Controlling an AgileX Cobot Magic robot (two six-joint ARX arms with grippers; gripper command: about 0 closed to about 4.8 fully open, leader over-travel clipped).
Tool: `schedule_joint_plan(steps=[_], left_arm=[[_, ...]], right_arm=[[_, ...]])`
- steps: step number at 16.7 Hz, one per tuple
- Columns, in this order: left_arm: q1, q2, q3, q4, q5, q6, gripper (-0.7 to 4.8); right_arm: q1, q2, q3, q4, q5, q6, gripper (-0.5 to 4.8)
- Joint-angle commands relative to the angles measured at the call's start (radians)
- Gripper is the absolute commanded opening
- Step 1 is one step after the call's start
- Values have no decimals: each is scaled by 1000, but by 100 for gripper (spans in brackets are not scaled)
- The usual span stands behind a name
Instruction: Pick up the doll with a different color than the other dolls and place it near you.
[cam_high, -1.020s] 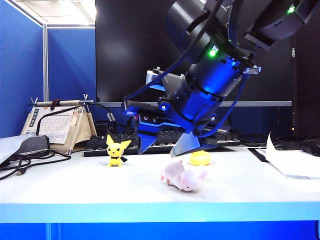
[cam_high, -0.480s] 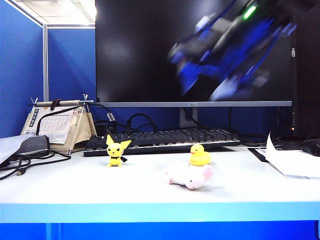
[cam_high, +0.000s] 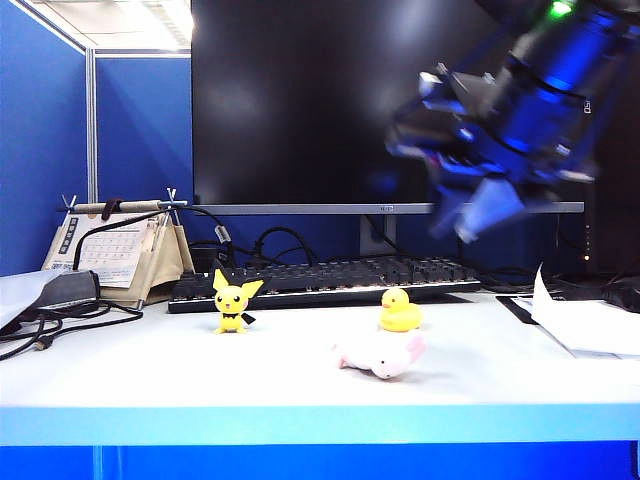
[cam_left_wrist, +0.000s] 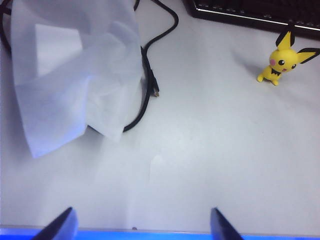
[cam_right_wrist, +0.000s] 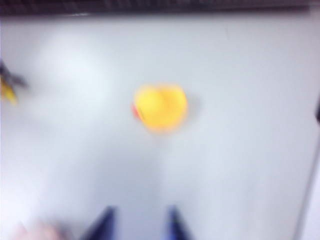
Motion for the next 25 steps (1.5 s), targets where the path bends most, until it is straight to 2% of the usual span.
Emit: schedule_joint_plan(steps=[1, 5, 9, 12, 15, 18, 19, 21, 25], left_arm=[[1, 0, 3, 6, -2, -2, 350], [1, 0, 3, 6, -3, -2, 350], [1, 0, 3, 6, -3, -2, 350], [1, 0, 3, 7, -3, -2, 350], [1, 0, 3, 24, -3, -2, 350], [1, 0, 3, 44, -3, -2, 350], [1, 0, 3, 45, -4, -2, 350], [-1, -7, 3, 44, 2, -3, 350], [0, -25, 3, 32, 0, -2, 350]], right_arm=[[0, -83, -84, -6, 34, -14, 82], [-1, -256, -207, -16, 88, -17, 82], [-3, -492, -350, -40, 94, -13, 82], [-12, -684, -451, -125, 116, 34, 82], [-40, -988, -563, -282, 199, 157, 82], [-61, -1315, -611, -462, 255, 171, 82], [-60, -1386, -623, -478, 285, 200, 83], [-80, -1347, -629, -516, 319, 205, 84], [-87, -1376, -652, -562, 320, 216, 84]])
